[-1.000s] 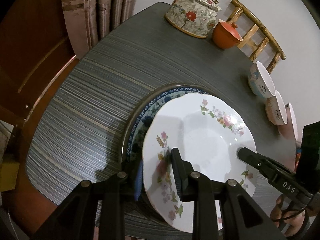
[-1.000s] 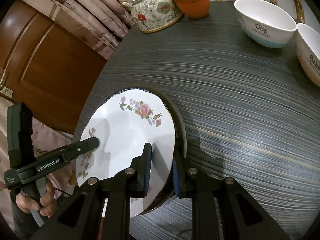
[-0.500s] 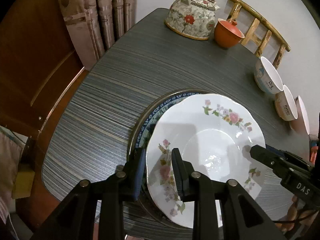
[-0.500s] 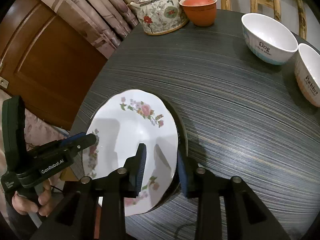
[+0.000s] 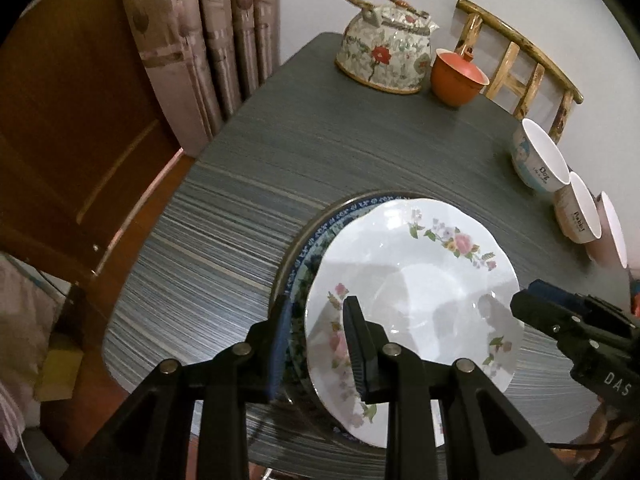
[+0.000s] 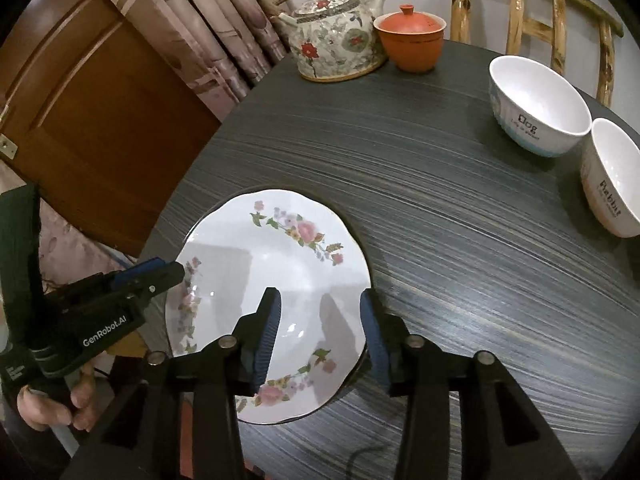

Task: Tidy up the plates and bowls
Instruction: 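Open both tools and release the floral plate on the stack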

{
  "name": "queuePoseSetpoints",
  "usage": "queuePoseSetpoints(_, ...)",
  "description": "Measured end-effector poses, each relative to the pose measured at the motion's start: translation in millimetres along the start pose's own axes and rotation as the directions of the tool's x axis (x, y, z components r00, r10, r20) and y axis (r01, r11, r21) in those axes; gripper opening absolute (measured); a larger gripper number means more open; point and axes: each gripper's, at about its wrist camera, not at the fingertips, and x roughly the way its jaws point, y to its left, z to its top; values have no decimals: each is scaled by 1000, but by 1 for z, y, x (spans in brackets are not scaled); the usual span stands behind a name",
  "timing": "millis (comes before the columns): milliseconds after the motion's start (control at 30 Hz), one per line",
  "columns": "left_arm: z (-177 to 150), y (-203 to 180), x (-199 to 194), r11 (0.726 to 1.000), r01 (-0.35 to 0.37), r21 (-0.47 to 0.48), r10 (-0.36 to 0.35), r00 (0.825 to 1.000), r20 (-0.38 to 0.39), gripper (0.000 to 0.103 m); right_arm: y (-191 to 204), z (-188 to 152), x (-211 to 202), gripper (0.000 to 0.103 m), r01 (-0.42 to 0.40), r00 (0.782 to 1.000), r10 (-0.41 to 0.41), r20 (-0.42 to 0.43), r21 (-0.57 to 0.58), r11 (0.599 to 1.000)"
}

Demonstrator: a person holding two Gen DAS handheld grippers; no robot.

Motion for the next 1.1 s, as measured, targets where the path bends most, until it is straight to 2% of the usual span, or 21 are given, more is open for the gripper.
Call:
queuePoseSetpoints(300,-2,-10,-24,999,-39,28,37,997,62,27,-2,-5,-11,40,-10,1000,10,23,6,1000)
queuePoseSetpoints(633,-3,-39,-43,997,-42,70,35,995,97,31,-16,-19,-37,40,-17,998,14,63,34,999)
queuePoseSetpoints(900,-8,-71,-53,992,-43,115,30,994,109,32,-46,-37,-59,40,-13,996,6,89,85,996)
queuePoseSetpoints(1100,-14,-104,-55,986,-43,162,26,994,104,35,-88,-58,-79,40,18,994,-34,104,148,989)
